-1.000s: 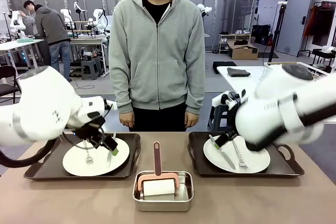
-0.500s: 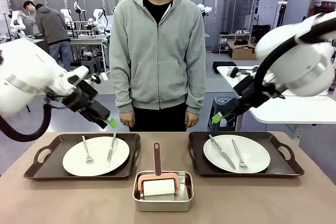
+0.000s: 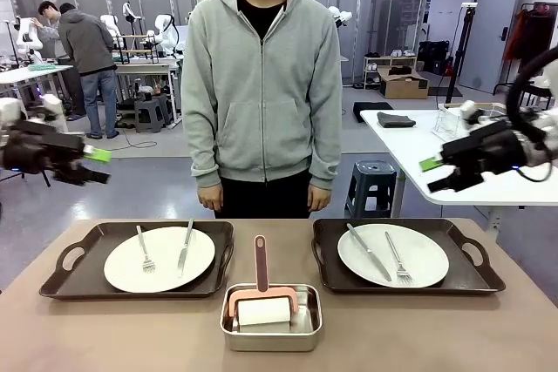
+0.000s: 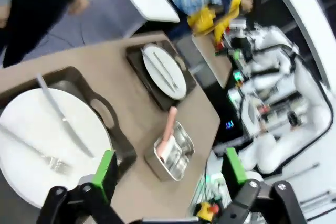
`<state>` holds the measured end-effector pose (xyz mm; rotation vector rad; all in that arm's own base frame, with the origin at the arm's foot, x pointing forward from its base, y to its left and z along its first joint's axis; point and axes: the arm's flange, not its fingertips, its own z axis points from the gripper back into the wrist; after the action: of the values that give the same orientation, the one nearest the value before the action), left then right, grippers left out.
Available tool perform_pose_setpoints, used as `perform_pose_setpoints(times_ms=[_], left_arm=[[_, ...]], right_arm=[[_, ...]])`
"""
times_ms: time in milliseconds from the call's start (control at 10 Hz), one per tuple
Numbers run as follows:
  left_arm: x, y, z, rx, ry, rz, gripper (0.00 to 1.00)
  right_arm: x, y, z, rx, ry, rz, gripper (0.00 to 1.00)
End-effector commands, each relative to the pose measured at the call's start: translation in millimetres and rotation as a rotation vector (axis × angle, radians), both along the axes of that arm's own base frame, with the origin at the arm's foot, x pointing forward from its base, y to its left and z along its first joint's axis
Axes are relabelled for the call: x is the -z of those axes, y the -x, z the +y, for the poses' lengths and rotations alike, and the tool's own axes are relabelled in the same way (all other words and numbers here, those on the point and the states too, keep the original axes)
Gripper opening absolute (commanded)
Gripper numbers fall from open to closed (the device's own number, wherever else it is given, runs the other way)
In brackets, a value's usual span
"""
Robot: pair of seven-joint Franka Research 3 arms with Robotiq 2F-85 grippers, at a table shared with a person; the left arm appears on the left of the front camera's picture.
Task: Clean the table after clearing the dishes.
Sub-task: When the left (or right) Handle tray is removed, use the left hand (or right hand) to clean the left (or right) side of the table with the Lint Roller.
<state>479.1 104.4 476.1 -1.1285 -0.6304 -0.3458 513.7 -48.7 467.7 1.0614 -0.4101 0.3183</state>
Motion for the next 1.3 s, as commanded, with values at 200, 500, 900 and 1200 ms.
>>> perform_pose_setpoints(times_ms=[200,500,900,1200], left_arm=[[16,30,111,-0.333,0.107,0.033,1.00],[34,60,166,-0.502,0.100,0.111,1.00],[27,98,199,-0.629,0.054,0.124,1.00],[31,91,207,-0.611,0.065,0.108,1.00]], right_arm=[[5,34,-119,0.300,-0.101,0.085,1.00],[34,65,-179,0.445,-0.161,0.123,1.00],[54,85,-221,0.573,-0.212,0.167,1.00],[57,86,-222,0.537,-0.182,0.150,1.00]])
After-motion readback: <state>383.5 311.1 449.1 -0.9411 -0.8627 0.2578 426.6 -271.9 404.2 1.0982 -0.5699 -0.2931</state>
